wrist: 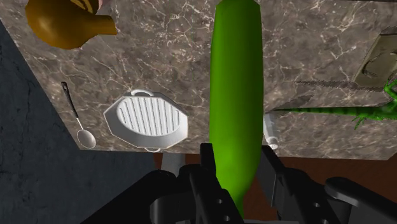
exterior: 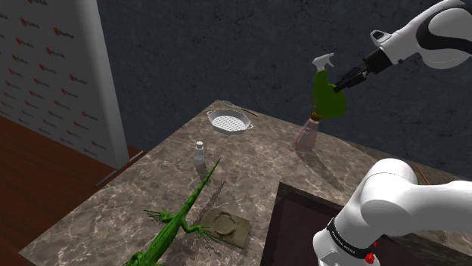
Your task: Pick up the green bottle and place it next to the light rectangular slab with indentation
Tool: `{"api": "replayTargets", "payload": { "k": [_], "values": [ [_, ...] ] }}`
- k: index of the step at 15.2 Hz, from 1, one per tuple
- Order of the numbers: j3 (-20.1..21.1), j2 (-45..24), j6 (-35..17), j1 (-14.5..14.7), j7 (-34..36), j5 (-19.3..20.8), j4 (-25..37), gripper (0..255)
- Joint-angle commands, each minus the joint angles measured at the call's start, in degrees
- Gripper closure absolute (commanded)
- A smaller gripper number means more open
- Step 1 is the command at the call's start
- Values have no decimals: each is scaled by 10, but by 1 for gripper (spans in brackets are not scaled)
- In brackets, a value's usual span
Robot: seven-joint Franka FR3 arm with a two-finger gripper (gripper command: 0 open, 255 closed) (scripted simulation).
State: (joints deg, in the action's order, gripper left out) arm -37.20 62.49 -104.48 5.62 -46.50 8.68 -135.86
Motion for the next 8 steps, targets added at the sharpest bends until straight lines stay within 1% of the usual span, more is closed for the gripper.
{"api": "replayTargets", "payload": {
  "k": [1,4,8],
  "values": [
    [34,22,0,-12,25,-11,-28,255],
    [81,55,-1,-24,59,-31,-67,255],
    [146,96,-2,-30,107,-63,-110,255]
  ]
}}
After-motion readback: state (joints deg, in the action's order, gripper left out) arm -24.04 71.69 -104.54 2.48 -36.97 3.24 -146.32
